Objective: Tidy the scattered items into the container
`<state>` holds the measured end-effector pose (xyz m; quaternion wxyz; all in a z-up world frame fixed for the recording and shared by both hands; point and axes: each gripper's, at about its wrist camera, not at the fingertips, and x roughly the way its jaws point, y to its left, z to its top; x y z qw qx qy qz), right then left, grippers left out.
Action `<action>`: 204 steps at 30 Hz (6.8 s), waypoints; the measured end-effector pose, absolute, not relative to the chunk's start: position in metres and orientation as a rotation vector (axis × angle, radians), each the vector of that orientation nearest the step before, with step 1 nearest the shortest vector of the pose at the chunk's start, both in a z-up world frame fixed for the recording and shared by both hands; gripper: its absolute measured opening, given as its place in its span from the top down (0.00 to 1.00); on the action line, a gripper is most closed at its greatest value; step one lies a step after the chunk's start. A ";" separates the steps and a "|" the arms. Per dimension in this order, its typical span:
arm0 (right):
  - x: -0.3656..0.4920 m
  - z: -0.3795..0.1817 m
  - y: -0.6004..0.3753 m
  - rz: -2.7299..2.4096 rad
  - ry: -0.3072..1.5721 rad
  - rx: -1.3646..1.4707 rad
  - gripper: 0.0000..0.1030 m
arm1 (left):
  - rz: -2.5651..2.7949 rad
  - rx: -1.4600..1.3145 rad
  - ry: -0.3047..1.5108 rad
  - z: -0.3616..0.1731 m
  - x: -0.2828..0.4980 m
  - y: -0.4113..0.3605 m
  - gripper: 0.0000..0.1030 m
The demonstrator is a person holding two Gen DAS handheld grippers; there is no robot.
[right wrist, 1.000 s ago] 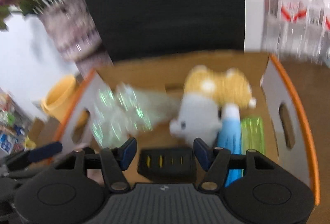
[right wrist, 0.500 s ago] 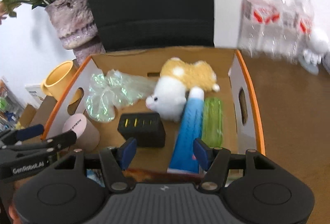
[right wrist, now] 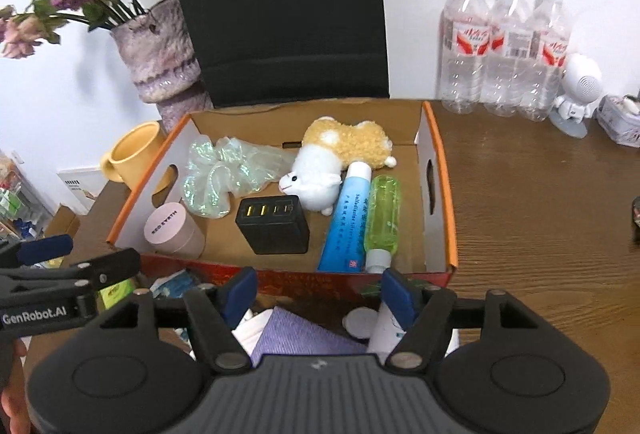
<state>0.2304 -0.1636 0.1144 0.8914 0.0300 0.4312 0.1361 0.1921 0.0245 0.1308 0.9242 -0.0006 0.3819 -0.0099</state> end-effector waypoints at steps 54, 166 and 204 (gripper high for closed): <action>0.031 -0.008 -0.191 0.244 0.681 -0.056 0.19 | -0.092 0.072 0.672 0.006 0.012 0.006 0.00; 0.002 0.032 -0.205 0.414 0.639 0.075 0.37 | -0.284 -0.215 0.648 0.068 -0.005 0.041 0.96; 0.314 0.075 -0.155 0.490 0.671 0.284 0.26 | -0.184 -0.310 0.713 0.080 0.298 0.050 0.96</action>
